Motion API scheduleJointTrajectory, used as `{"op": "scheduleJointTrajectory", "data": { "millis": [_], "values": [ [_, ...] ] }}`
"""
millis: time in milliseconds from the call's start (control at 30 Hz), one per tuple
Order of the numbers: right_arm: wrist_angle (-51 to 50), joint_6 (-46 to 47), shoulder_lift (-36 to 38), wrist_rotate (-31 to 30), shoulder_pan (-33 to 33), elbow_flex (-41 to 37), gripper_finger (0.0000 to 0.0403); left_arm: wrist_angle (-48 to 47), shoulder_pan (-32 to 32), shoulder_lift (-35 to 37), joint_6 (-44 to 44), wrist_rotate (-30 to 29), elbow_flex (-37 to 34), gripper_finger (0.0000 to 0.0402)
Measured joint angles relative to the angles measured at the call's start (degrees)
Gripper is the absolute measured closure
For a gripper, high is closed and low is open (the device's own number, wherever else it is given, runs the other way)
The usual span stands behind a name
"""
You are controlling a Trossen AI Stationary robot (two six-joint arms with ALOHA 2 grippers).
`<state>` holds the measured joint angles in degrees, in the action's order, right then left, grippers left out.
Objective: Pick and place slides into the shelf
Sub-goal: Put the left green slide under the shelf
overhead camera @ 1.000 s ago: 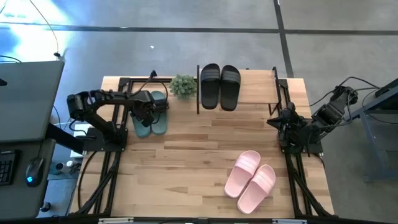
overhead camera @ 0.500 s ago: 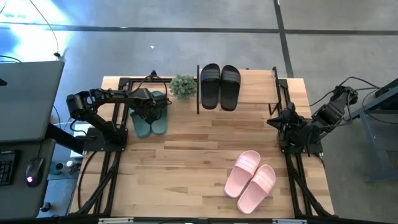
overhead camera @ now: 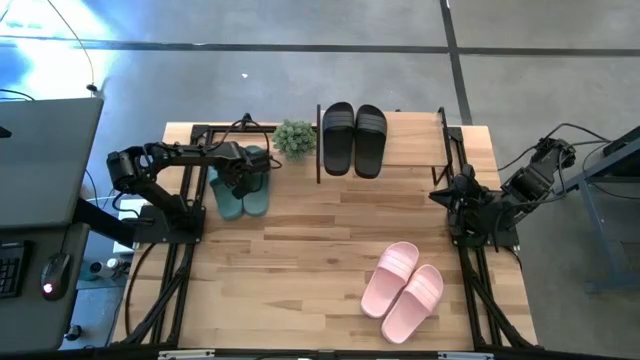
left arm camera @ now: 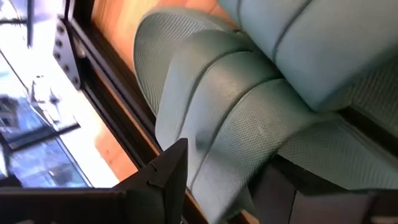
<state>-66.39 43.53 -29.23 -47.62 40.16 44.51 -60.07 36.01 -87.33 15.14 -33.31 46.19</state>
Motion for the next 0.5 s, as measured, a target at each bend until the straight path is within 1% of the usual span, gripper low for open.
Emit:
{"op": "scheduleJointTrajectory", "data": {
  "millis": [233,500],
  "values": [
    [0.0,0.0,0.0,0.0,0.0,0.0,0.0379,1.6,0.0,0.0,-11.5,-0.8,0.0,0.0261],
    [0.0,0.0,0.0,0.0,0.0,0.0,0.0379,1.6,0.0,0.0,-12.0,-0.8,0.0,0.0262]
  ]
}}
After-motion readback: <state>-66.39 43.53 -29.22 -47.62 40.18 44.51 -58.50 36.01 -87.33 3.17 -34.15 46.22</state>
